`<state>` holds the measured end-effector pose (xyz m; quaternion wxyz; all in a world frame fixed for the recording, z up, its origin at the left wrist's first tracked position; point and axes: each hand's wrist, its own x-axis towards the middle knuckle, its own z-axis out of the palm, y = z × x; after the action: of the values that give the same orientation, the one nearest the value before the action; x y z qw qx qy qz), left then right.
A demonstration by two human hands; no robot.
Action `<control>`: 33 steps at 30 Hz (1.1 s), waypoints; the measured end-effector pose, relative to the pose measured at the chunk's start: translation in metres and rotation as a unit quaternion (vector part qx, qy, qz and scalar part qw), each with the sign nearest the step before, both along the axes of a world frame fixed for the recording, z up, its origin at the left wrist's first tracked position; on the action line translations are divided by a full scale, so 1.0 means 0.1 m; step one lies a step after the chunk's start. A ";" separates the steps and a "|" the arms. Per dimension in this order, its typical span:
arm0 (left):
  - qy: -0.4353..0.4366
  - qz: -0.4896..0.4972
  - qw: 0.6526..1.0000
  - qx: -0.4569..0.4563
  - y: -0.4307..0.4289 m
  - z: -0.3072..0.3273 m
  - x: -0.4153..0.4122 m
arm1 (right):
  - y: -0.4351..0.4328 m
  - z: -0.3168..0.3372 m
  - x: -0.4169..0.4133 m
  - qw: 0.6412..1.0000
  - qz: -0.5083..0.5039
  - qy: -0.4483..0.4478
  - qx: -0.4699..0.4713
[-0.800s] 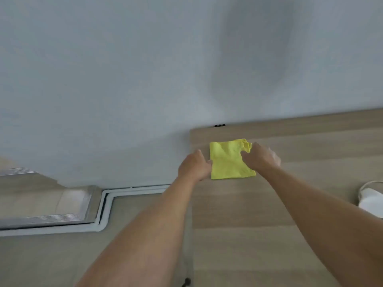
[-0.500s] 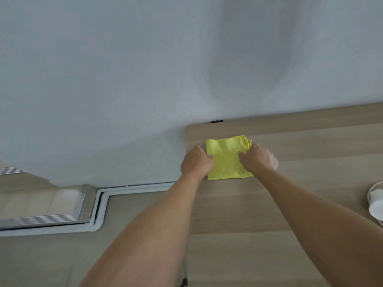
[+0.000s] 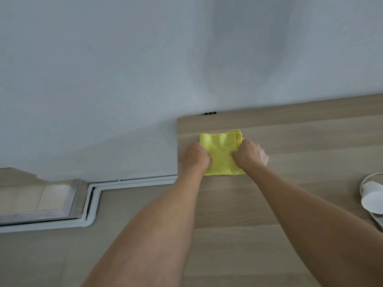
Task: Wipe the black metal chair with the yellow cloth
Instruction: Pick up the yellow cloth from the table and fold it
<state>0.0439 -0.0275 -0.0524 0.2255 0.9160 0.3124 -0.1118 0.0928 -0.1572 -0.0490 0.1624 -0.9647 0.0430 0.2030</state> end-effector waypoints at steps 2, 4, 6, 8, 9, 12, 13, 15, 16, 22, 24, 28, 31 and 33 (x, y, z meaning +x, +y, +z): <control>0.008 -0.002 1.000 -0.011 -0.01 0.02 -0.05 | 0.01 0.00 -0.03 1.000 0.008 0.008 0.004; 0.009 0.002 0.999 -0.032 -0.01 0.04 -0.11 | 0.00 0.01 -0.08 1.000 0.024 0.016 0.011; -0.007 0.021 0.998 -0.059 0.02 0.06 -0.20 | -0.01 0.02 -0.12 0.999 0.034 0.028 0.025; -0.035 0.042 0.994 -0.093 0.05 0.11 -0.29 | -0.02 0.03 -0.15 0.997 0.032 0.038 0.063; -0.047 0.051 0.991 -0.110 0.07 0.16 -0.34 | -0.02 0.04 -0.18 0.995 0.029 0.041 0.091; -0.065 0.065 0.982 -0.165 0.11 0.28 -0.50 | 0.00 0.11 -0.27 0.982 0.014 0.057 0.181; -0.067 0.068 0.980 -0.176 0.13 0.33 -0.56 | 0.02 0.14 -0.32 0.978 0.012 0.056 0.199; -0.082 0.081 0.975 -0.191 0.17 0.43 -0.72 | 0.08 0.23 -0.44 0.973 0.013 0.047 0.228; -0.097 0.091 0.972 -0.195 0.20 0.47 -0.80 | 0.11 0.26 -0.49 0.969 0.013 0.042 0.244; -0.172 0.135 0.959 -0.180 0.44 0.82 -1.33 | 0.35 0.59 -0.87 0.945 0.060 0.007 0.323; -0.190 0.144 0.955 -0.176 0.53 0.97 -1.52 | 0.46 0.72 -1.01 0.938 0.078 -0.002 0.338; -0.219 0.146 0.950 -0.168 0.73 1.23 -1.92 | 0.69 0.95 -1.30 0.924 0.128 -0.018 0.359; -0.215 0.132 0.957 -0.144 0.87 1.39 -2.22 | 0.85 1.11 -1.53 0.923 0.176 -0.013 0.342; -0.209 0.131 0.962 -0.119 0.96 1.51 -2.48 | 0.97 1.22 -1.72 0.919 0.201 -0.003 0.338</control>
<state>-0.2041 0.0682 0.0988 0.4059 0.8366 0.3599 0.0759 -0.0789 -0.0603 0.0728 0.4352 -0.8411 -0.2232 0.2309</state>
